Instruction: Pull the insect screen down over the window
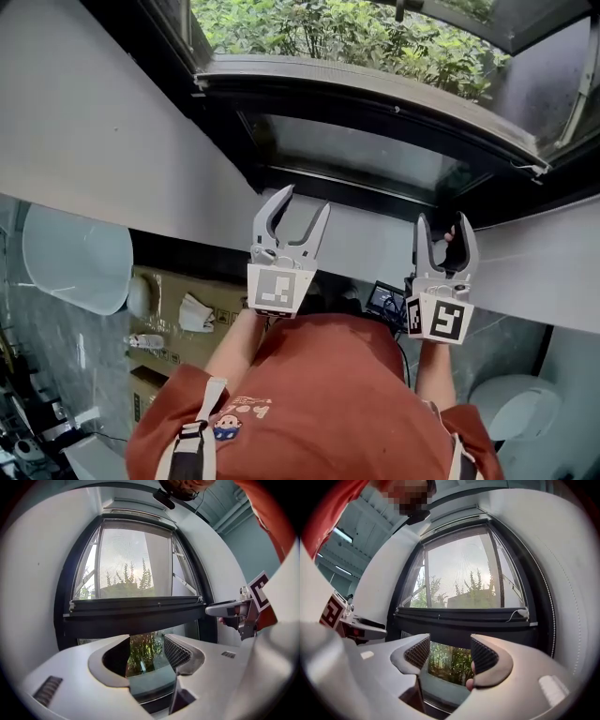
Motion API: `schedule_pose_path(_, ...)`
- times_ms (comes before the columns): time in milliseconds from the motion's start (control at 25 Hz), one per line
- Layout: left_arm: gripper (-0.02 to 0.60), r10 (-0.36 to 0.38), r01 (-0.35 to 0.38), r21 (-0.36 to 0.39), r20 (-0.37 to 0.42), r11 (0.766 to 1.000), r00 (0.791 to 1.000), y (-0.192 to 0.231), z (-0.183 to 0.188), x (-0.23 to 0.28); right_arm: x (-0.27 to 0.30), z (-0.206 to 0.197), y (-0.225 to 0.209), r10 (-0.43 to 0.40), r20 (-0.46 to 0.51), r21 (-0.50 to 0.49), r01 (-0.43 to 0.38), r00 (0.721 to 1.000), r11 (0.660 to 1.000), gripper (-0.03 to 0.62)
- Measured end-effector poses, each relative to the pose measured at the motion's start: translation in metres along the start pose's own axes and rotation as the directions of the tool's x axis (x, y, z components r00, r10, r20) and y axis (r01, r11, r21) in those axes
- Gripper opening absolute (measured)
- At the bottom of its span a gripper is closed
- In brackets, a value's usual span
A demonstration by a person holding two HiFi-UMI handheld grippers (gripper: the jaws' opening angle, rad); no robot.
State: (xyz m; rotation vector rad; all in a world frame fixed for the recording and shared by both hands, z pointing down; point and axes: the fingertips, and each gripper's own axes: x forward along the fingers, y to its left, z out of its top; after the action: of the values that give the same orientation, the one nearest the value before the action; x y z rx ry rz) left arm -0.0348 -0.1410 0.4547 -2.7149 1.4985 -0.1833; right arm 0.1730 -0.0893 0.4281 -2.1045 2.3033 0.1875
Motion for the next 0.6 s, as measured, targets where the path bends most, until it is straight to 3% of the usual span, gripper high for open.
schedule_pose_path(280, 0.136, -0.015, 0.015, -0.004, 0.04, 1.0, 0.999, 0.0, 0.006, 0.001, 0.001, -0.003, 0.004, 0.026, -0.015, 0.009, -0.025, 1.0, 1.0, 0.238)
schedule_pose_path(600, 0.006, 0.011, -0.009, -0.024, 0.059, 1.0, 0.998, 0.0, 0.016, 0.001, 0.001, 0.003, -0.004, 0.007, 0.015, -0.002, -0.007, 1.0, 1.0, 0.009)
